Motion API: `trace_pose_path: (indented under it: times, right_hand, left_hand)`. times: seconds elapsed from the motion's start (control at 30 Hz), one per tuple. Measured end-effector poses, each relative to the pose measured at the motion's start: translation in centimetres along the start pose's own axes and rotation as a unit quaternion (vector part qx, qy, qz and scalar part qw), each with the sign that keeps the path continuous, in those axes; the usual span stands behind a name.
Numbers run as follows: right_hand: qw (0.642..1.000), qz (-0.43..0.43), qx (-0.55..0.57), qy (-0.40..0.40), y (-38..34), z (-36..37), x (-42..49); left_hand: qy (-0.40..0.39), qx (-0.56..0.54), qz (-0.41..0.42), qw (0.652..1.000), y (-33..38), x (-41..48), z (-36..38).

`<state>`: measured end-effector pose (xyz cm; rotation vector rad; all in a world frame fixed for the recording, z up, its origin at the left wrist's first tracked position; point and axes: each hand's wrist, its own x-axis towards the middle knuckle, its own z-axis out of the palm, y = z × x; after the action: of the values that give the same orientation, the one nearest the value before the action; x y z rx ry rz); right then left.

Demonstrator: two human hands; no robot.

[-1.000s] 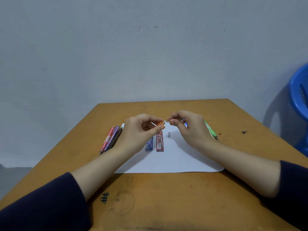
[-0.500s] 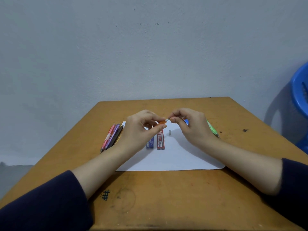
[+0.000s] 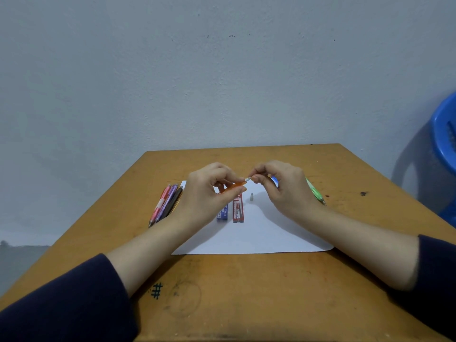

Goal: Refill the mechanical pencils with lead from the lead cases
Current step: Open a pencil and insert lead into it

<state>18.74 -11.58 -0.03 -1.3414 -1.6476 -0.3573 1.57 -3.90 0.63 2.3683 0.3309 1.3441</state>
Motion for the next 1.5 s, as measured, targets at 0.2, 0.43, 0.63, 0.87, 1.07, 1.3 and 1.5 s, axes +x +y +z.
trace_pose_path:
  times: [0.2, 0.43, 0.63, 0.87, 1.07, 1.3, 1.5]
  right_hand:
    - [0.99, -0.076, -0.115, 0.018, 0.2, 0.0, 0.1]
    - [0.999, -0.006, 0.0, 0.031, -0.3, -0.3, 0.0]
    - [0.996, 0.048, 0.062, 0.04, -0.5, -0.1, -0.3]
    - [0.992, 0.057, 0.102, 0.037, -0.9, -0.3, -0.5]
    - [0.987, 0.091, 0.133, 0.02, -1.3, -0.5, -0.4]
    - [0.976, 0.155, 0.152, -0.006, -0.9, -0.5, -0.1]
    - [0.973, 0.202, 0.065, -0.091, 0.2, -0.1, 0.0]
  left_hand:
    - [-0.003, 0.027, 0.029, 0.999, -0.3, 0.1, 0.0]
    - [0.011, 0.016, 0.044, 0.999, -0.4, 0.0, 0.0]
    - [0.017, 0.027, 0.05, 0.998, -0.3, -0.1, 0.1]
    - [0.037, 0.037, 0.058, 0.997, -0.5, -0.2, 0.0]
    - [0.041, 0.034, 0.046, 0.998, -0.5, -0.2, 0.1]
    - [0.046, 0.027, 0.044, 0.998, -0.2, -0.1, 0.1]
    - [0.054, 0.025, 0.038, 0.997, -0.3, -0.1, 0.2]
